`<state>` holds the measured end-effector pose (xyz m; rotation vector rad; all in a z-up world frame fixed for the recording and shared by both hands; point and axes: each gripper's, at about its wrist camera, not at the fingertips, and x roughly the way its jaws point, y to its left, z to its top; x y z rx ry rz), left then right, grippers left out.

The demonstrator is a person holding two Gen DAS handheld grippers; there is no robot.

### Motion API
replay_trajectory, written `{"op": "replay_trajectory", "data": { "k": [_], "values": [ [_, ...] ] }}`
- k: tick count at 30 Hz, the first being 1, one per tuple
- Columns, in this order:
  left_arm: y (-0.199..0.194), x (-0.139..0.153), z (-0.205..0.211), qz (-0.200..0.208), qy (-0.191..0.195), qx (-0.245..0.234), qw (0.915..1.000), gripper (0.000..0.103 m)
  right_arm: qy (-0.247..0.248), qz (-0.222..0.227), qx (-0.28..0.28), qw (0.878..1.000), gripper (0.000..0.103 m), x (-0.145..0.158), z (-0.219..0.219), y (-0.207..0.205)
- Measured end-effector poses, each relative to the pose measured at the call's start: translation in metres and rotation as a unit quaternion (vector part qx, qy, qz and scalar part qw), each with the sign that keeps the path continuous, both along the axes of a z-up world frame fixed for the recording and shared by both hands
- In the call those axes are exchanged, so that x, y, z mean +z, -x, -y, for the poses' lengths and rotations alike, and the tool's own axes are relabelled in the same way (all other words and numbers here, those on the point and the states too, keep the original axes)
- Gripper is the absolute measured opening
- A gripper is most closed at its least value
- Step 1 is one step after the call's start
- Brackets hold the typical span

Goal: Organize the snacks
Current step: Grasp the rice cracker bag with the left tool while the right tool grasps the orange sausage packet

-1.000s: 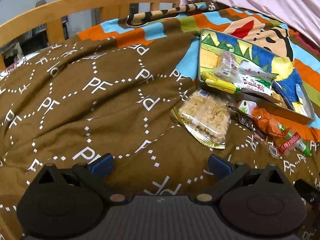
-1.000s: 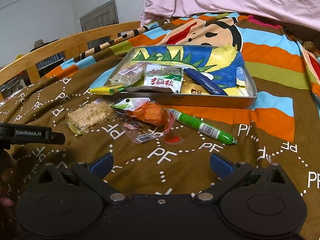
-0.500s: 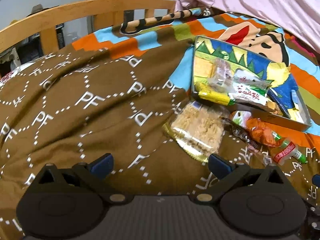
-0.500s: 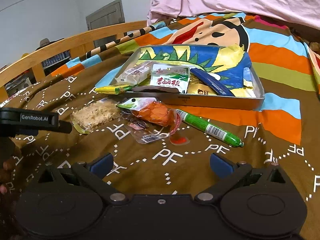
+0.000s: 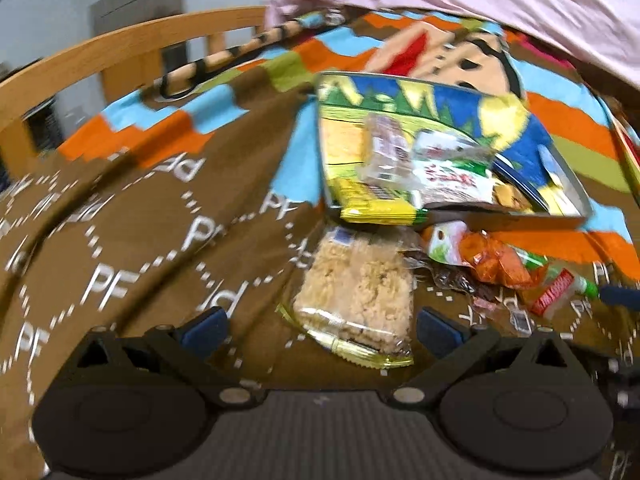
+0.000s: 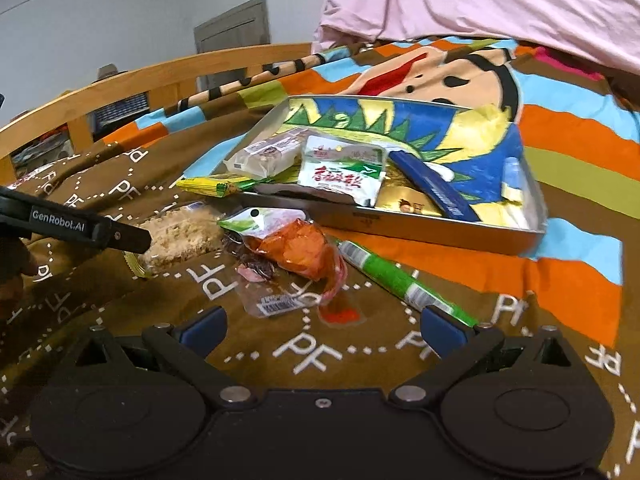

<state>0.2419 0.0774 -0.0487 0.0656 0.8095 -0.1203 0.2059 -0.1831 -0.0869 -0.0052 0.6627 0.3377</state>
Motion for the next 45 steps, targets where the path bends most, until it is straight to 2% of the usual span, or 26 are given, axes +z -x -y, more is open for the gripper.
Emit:
{"op": "replay_trajectory", "data": {
  "k": [7, 11, 14, 17, 23, 25, 29, 40, 45],
  "values": [
    [-0.02, -0.006, 0.011, -0.008, -0.019, -0.096, 0.9952, 0.103, -0.016, 0.006, 0.064, 0.998, 0.102, -0.001, -0.003, -0.038],
    [-0.035, -0.015, 0.015, -0.016, -0.043, -0.136, 0.9897, 0.103, -0.008, 0.009, 0.094, 0.996, 0.094, -0.003, -0.011, -0.057],
    [-0.044, -0.021, 0.014, -0.026, -0.045, -0.156, 0.9863, 0.102, -0.001, 0.006, 0.112, 0.994, 0.089, -0.006, -0.014, -0.069],
    [-0.05, -0.024, 0.012, -0.037, -0.033, -0.171, 0.9841, 0.095, 0.0, 0.004, 0.122, 0.993, 0.083, -0.01, -0.016, -0.075],
    [-0.052, -0.026, 0.013, -0.042, -0.034, -0.17, 0.9839, 0.08, -0.021, -0.005, 0.133, 0.991, 0.072, -0.019, -0.02, -0.079],
    [-0.05, -0.026, 0.015, -0.04, -0.038, -0.168, 0.9842, 0.078, -0.023, -0.008, 0.13, 0.991, 0.071, -0.021, -0.022, -0.079],
    [-0.046, -0.024, 0.016, -0.038, -0.038, -0.161, 0.9854, 0.077, -0.034, -0.006, 0.118, 0.992, 0.061, -0.019, -0.02, -0.075],
    [-0.014, -0.01, 0.004, -0.047, -0.005, -0.124, 0.9911, 0.076, -0.035, 0.0, 0.071, 0.997, 0.059, -0.004, 0.0, -0.037],
    [0.008, -0.002, -0.005, -0.048, 0.024, -0.094, 0.9941, 0.076, -0.029, 0.005, 0.063, 0.998, 0.059, 0.002, 0.002, -0.012]
  ]
}}
